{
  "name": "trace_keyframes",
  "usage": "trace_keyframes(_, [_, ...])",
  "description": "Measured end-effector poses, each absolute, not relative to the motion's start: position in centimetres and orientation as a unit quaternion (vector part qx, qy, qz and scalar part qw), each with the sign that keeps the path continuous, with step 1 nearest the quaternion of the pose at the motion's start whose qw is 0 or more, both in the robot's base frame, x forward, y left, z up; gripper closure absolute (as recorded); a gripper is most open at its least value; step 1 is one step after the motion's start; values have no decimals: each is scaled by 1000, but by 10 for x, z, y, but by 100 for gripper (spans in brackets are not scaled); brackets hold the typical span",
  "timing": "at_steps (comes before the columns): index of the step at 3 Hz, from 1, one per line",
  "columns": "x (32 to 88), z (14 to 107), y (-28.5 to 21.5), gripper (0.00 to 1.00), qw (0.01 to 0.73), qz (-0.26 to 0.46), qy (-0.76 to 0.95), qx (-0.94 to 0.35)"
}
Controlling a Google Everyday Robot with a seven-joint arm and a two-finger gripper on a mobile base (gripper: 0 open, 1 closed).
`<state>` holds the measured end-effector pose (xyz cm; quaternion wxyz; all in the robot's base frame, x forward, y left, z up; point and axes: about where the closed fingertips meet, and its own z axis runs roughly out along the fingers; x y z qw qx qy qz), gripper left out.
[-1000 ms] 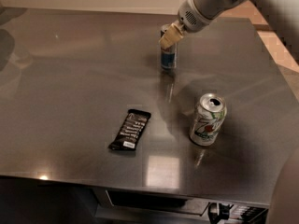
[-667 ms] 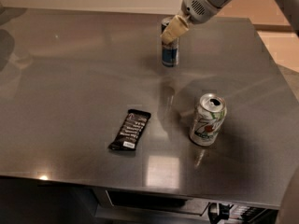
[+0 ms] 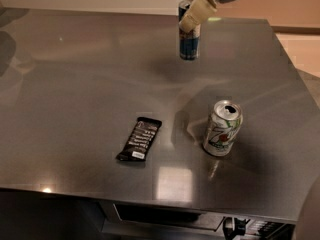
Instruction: Pick redbull can
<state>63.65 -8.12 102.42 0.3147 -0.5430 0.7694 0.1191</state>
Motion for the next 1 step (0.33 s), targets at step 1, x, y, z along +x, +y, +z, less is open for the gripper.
trace_keyframes(1, [637, 1024, -81, 100, 315, 119, 769, -543])
